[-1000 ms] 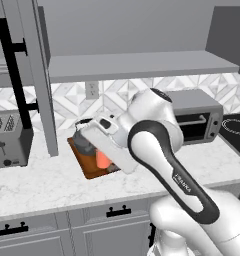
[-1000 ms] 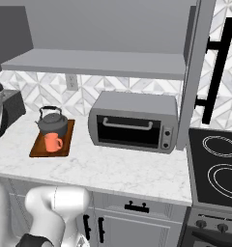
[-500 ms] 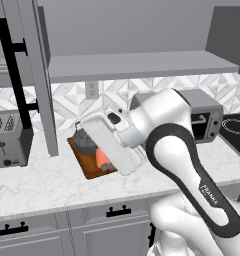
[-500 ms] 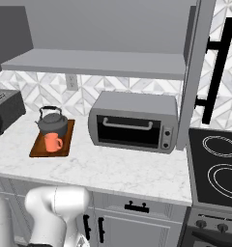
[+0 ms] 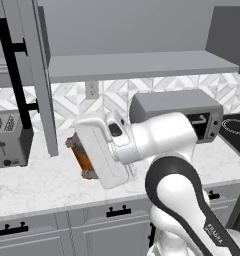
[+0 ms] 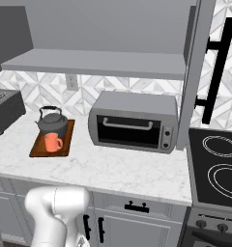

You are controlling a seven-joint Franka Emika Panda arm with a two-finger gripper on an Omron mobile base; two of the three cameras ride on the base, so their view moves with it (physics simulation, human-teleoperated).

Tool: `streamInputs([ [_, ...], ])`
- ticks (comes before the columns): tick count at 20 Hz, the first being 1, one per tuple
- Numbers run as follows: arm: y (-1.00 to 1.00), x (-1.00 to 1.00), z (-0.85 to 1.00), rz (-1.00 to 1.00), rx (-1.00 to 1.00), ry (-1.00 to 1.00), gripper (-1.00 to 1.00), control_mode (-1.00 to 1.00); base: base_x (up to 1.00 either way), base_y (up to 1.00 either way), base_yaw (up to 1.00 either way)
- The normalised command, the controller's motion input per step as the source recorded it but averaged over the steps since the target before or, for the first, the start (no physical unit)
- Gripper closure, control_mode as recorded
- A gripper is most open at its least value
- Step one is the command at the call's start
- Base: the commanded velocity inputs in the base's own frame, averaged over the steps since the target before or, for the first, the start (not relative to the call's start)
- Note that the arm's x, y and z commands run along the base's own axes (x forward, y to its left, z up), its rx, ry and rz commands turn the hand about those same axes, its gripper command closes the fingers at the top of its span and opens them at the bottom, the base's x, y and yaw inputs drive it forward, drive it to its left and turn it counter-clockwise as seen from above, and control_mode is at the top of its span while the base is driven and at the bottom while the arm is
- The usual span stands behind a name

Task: Pick the kettle from the counter and place it on the tray. Then pick the mug from the cabinet and place it on the tray. Then close the cabinet doors.

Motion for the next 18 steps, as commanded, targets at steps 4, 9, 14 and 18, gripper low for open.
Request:
streamInputs([
  [4, 0.44, 0.0, 0.57, 0.0, 0.03, -0.09, -1.0, -1.0, 0.0, 0.0, 0.0],
  [9, 0.46, 0.03, 0.44, 0.0, 0.0, -0.06, -1.0, -1.0, 0.0, 0.0, 0.0],
  [14, 0.57, 0.11, 0.28, 0.0, 0.02, -0.01, -1.0, -1.0, 0.0, 0.0, 0.0],
  [18, 0.54, 0.14, 0.18, -0.14, 0.04, -0.02, -1.0, -1.0, 0.0, 0.0, 0.0],
])
